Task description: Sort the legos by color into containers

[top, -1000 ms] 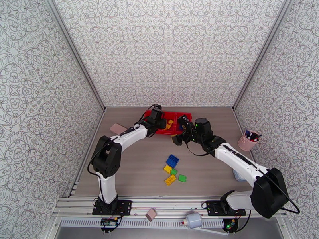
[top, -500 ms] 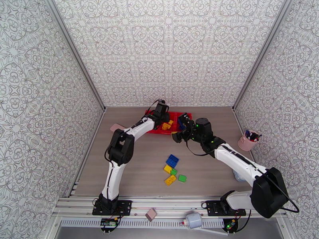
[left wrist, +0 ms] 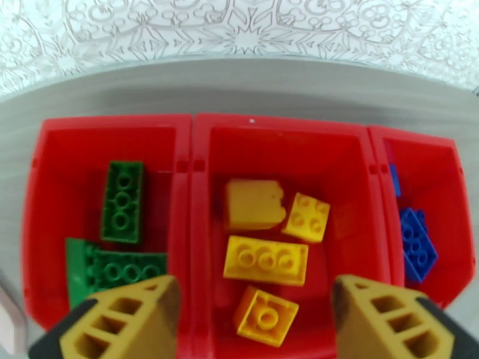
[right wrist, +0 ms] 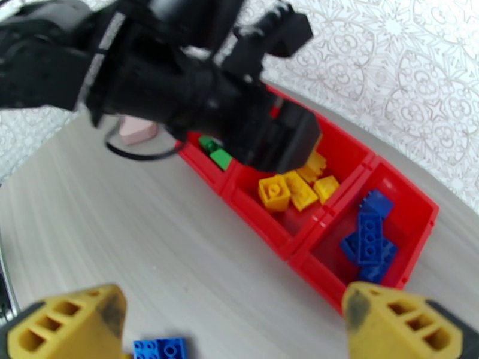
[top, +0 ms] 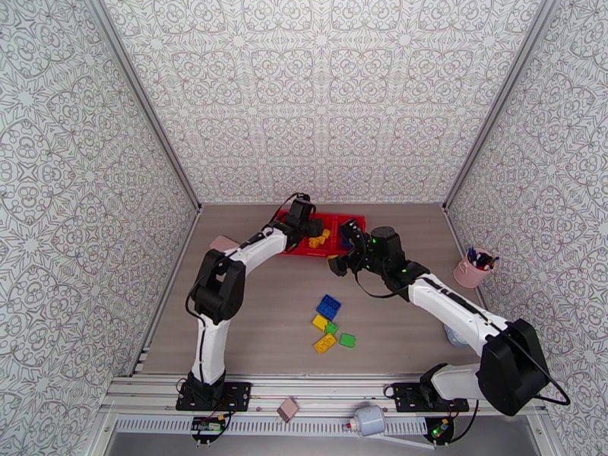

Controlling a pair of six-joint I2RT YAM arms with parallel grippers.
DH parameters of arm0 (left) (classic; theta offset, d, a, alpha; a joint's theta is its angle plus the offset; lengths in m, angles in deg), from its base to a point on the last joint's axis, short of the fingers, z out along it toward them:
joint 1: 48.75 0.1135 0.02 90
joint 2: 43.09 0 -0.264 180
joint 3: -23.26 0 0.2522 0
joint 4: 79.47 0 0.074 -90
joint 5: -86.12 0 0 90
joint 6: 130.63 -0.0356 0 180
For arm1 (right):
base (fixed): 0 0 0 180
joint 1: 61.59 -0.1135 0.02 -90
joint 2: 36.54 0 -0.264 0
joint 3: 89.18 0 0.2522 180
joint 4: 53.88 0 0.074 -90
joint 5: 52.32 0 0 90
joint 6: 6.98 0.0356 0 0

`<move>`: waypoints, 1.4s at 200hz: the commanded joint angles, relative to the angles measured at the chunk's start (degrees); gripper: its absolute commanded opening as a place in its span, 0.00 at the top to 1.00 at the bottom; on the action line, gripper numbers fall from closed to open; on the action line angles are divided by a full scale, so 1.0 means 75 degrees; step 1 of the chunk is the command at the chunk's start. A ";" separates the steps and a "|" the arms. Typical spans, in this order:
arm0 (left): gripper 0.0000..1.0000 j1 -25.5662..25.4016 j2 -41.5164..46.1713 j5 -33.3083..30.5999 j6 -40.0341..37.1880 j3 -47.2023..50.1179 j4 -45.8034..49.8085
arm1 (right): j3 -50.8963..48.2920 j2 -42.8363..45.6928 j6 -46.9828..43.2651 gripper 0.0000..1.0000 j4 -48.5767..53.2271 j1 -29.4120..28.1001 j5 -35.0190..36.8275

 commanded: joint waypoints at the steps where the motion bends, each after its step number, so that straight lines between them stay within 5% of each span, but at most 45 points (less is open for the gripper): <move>1: 0.18 -0.0098 0.1178 0.0044 -0.0205 0.0889 -0.0584 | 0.0061 0.0012 0.0119 0.00 0.0523 -0.0166 0.0392; 48: 0.00 -0.0288 0.3422 0.0327 -0.0970 0.3329 -0.0962 | -0.0186 -0.0120 0.0886 0.00 0.0726 -0.0640 0.1074; 153: 0.00 -0.0673 0.8046 0.2654 -0.4168 0.8234 -0.2060 | -0.0053 -0.1394 0.2315 0.00 0.1300 -0.1424 0.1980; 205: 0.00 -0.0835 0.8466 0.3627 -0.4922 0.9650 -0.3565 | 0.0673 -0.2440 0.2224 0.00 0.2280 -0.1820 0.1881; 232: 0.00 -0.0943 0.8427 0.3847 -0.5485 0.9764 -0.3535 | 0.1256 -0.3054 0.2116 0.17 0.2902 -0.1957 0.1695; 280: 0.00 -0.0910 0.8216 0.4196 -0.5608 0.9790 -0.3645 | 0.1899 -0.3711 0.2068 0.28 0.3583 -0.2049 0.1706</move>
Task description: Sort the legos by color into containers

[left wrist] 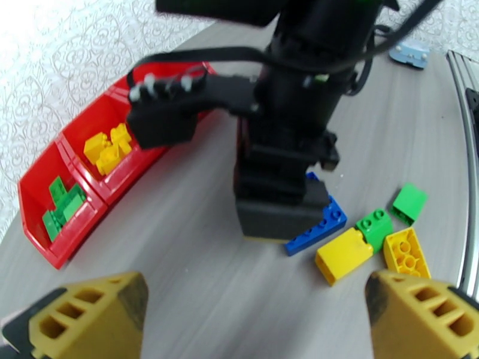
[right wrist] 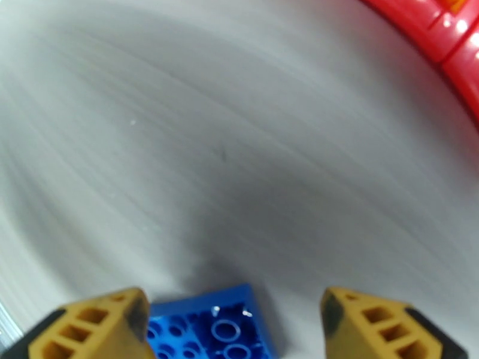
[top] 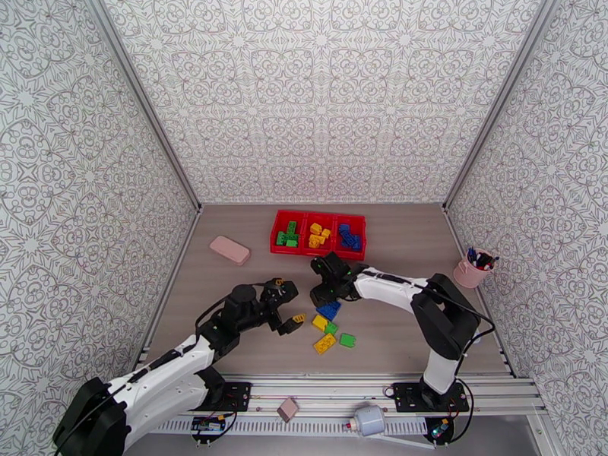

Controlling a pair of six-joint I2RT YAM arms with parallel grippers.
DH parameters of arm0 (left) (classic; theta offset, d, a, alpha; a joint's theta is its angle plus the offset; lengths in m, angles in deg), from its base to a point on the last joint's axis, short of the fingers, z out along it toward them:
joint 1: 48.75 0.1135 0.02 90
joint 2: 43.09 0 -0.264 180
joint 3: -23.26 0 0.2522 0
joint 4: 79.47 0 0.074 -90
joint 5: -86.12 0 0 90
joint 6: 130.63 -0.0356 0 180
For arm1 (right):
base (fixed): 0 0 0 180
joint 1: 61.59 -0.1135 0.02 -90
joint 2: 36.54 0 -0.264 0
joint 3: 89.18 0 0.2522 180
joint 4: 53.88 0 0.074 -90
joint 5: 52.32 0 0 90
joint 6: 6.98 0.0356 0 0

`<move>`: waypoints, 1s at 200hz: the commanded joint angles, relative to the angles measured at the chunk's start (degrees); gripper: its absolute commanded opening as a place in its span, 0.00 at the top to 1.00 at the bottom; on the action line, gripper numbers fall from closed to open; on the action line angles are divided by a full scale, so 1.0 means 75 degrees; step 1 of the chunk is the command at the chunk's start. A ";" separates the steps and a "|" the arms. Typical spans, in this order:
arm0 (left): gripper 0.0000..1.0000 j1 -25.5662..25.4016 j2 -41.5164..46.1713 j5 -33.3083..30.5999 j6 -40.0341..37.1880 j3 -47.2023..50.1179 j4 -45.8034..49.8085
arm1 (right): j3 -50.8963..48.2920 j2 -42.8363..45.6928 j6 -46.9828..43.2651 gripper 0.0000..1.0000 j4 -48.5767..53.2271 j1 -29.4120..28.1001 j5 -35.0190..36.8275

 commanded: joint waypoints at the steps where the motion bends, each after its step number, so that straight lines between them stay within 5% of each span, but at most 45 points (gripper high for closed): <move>1: 0.00 -0.0021 -0.0159 0.0393 -0.0270 0.0069 -0.0305 | 0.0387 -0.0244 -0.0019 0.29 0.0654 -0.0065 -0.0041; 91: 0.00 0.0096 -0.0386 0.0784 -0.0258 0.0005 -0.0278 | 0.0437 -0.0445 -0.0254 0.43 0.1144 -0.0061 0.0112; 200: 0.00 0.0214 -0.0325 0.0839 -0.0199 -0.0041 -0.0290 | 0.0290 0.0024 0.0059 0.75 0.0868 -0.0056 0.0450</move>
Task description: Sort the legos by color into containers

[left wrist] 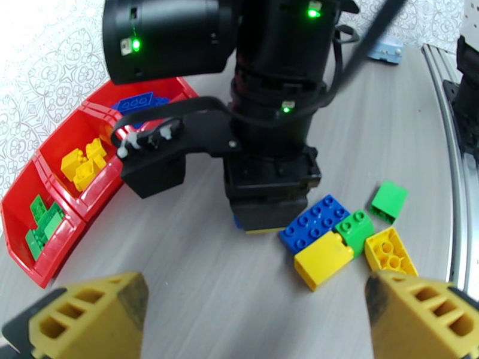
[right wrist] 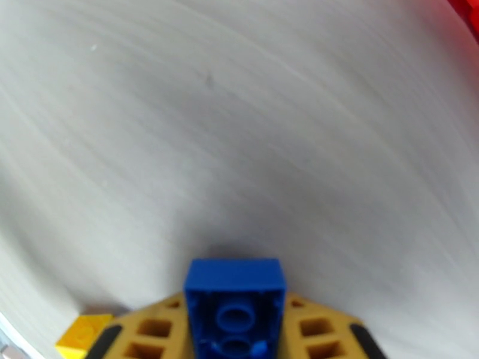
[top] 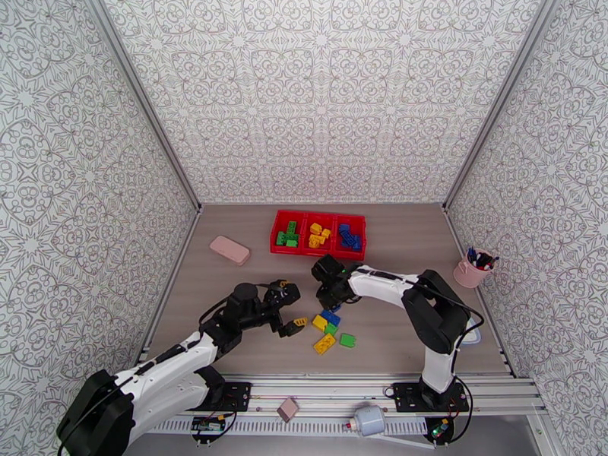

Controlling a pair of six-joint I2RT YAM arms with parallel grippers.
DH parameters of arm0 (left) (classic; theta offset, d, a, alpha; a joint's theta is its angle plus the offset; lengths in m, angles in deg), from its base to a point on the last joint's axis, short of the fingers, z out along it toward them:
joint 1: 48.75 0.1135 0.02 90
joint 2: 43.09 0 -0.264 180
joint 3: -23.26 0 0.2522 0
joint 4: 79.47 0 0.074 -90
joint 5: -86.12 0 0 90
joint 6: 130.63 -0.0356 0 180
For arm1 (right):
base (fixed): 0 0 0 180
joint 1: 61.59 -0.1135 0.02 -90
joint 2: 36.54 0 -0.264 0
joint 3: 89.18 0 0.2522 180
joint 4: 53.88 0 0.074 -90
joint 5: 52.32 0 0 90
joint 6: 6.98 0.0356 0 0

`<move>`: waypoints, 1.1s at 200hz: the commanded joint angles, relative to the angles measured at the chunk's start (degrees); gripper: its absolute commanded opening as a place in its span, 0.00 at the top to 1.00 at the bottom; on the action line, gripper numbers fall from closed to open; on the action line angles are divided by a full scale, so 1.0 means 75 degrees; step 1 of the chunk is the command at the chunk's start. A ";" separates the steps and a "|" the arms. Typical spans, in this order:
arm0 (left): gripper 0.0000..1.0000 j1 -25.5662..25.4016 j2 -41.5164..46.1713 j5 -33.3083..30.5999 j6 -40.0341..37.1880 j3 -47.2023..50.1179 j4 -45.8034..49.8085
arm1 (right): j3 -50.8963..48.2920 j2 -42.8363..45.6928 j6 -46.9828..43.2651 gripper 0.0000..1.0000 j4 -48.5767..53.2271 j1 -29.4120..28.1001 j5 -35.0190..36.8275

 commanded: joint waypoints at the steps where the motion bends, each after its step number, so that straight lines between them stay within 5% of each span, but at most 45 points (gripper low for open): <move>1: 0.00 0.0088 0.0022 0.0158 -0.0054 -0.0036 -0.0115 | -0.0004 0.0396 0.0233 0.75 -0.0148 -0.0033 0.0296; 100: 0.00 -0.0363 -0.0316 -0.1063 0.0997 -0.0217 -0.1449 | 0.0063 0.1486 0.0958 0.78 -0.2057 0.0954 0.0507; 220: 0.00 -0.1028 -0.1734 -0.1875 0.1653 -0.0605 -0.2765 | 0.2263 -0.0546 -0.0233 0.78 -0.2828 0.2850 0.0409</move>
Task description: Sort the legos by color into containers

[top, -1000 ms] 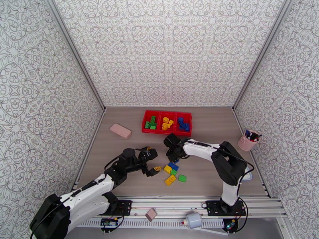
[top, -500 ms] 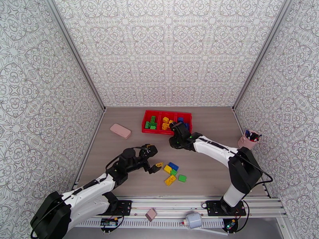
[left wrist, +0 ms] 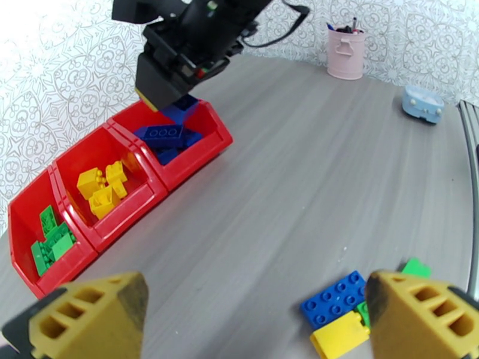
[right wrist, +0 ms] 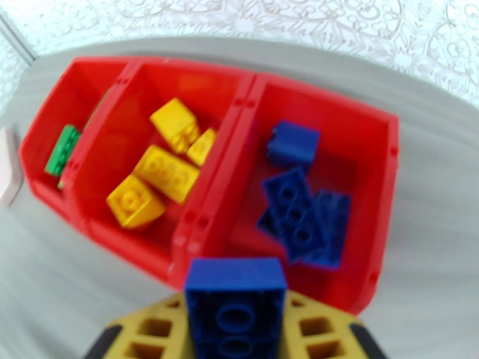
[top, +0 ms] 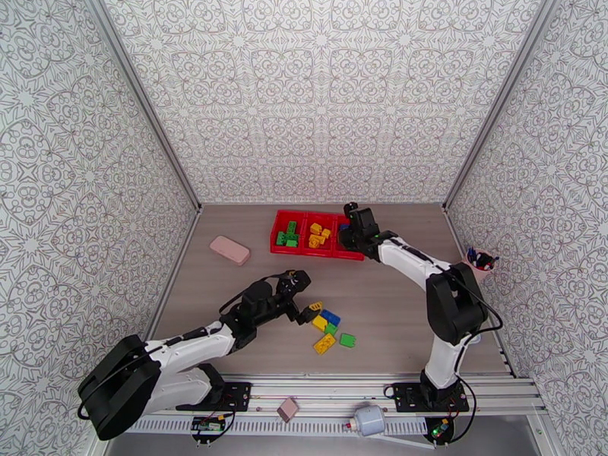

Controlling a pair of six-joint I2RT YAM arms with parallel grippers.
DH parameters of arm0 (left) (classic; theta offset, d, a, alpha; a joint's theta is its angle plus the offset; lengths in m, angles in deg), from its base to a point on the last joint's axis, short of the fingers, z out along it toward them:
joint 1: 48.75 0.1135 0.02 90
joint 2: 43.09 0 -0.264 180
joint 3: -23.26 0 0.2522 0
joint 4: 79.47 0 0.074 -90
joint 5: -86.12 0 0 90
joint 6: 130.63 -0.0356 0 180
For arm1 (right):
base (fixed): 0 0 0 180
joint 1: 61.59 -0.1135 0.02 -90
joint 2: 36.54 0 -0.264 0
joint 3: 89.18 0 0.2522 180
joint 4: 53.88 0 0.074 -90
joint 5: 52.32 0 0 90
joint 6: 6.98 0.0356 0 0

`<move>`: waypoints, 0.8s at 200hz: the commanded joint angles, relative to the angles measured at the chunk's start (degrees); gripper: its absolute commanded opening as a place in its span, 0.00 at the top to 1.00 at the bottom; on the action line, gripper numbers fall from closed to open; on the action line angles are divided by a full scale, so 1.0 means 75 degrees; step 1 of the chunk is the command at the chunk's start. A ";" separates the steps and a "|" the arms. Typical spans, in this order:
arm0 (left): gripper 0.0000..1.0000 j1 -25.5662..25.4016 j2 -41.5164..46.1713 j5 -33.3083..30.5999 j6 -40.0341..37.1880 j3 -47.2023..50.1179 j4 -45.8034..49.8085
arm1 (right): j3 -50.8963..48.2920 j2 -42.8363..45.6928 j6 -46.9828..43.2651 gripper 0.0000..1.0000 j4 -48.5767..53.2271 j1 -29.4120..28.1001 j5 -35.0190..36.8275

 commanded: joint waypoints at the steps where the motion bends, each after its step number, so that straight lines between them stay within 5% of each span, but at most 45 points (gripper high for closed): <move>1: 0.00 -0.0068 0.0001 -0.0177 0.0151 -0.0197 -0.0235 | 0.0644 -0.0469 -0.0365 0.78 -0.0211 0.0225 -0.0069; 82: 0.00 -0.0116 0.0014 -0.0460 0.0264 -0.0190 -0.0166 | 0.2328 -0.2093 -0.0858 0.74 -0.0395 0.0623 -0.0294; 160: 0.00 -0.0076 0.0423 -0.0356 -0.0023 -0.0143 0.0455 | 0.1113 -0.0681 -0.1278 0.27 -0.0555 0.0610 -0.0809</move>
